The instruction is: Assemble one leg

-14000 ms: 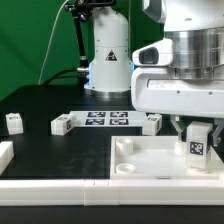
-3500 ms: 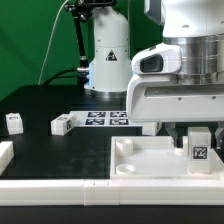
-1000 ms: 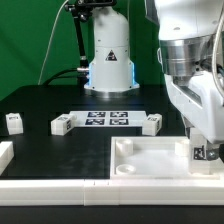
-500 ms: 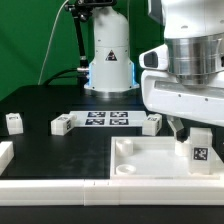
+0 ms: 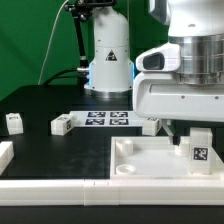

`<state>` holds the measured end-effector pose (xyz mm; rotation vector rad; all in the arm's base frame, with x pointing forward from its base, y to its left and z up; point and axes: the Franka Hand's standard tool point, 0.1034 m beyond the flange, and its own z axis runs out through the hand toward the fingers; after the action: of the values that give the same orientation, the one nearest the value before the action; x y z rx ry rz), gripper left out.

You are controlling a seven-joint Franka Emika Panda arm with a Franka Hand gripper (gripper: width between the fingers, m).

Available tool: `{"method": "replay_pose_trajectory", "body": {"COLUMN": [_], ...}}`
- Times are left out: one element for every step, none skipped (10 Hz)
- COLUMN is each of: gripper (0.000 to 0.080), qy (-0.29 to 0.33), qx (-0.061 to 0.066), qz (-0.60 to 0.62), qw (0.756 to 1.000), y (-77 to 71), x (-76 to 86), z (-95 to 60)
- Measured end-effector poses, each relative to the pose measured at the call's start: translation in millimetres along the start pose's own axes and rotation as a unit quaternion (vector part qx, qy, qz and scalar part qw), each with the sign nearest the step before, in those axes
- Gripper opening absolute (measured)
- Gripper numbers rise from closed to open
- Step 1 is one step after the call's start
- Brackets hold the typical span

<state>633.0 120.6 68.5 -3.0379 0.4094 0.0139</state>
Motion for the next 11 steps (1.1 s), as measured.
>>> {"method": "replay_pose_trajectory", "body": {"gripper": [0.0649,0.0530,0.0395,0.0395,0.0288,0.0288,0.0288,0.0288,0.0288,0.0288,0.0288], "qy": [0.004,0.004,0.004,0.004,0.004,0.004,0.004,0.003,0.001,-0.002,-0.003], "qx": [0.001,0.001,0.001,0.001,0.001,0.001,0.001,0.002,0.008,0.017,0.018], "qz": [-0.031,-0.023,-0.023,-0.023,-0.023,-0.023,-0.011,-0.001,0.036,0.110,0.155], "qw": [1.000,1.000,1.000,1.000,1.000,1.000,1.000,1.000,0.999,0.994,0.988], "y": [1.6,1.3,1.4,1.5,1.5,1.5,1.5,2.6,4.5,5.6,5.6], "x": [1.3,1.1,1.1,1.2,1.2,1.2,1.2,1.8,2.8,3.4,3.4], "z": [0.5,0.5,0.5,0.5,0.5,0.5,0.5,0.3,0.1,0.0,0.0]}}
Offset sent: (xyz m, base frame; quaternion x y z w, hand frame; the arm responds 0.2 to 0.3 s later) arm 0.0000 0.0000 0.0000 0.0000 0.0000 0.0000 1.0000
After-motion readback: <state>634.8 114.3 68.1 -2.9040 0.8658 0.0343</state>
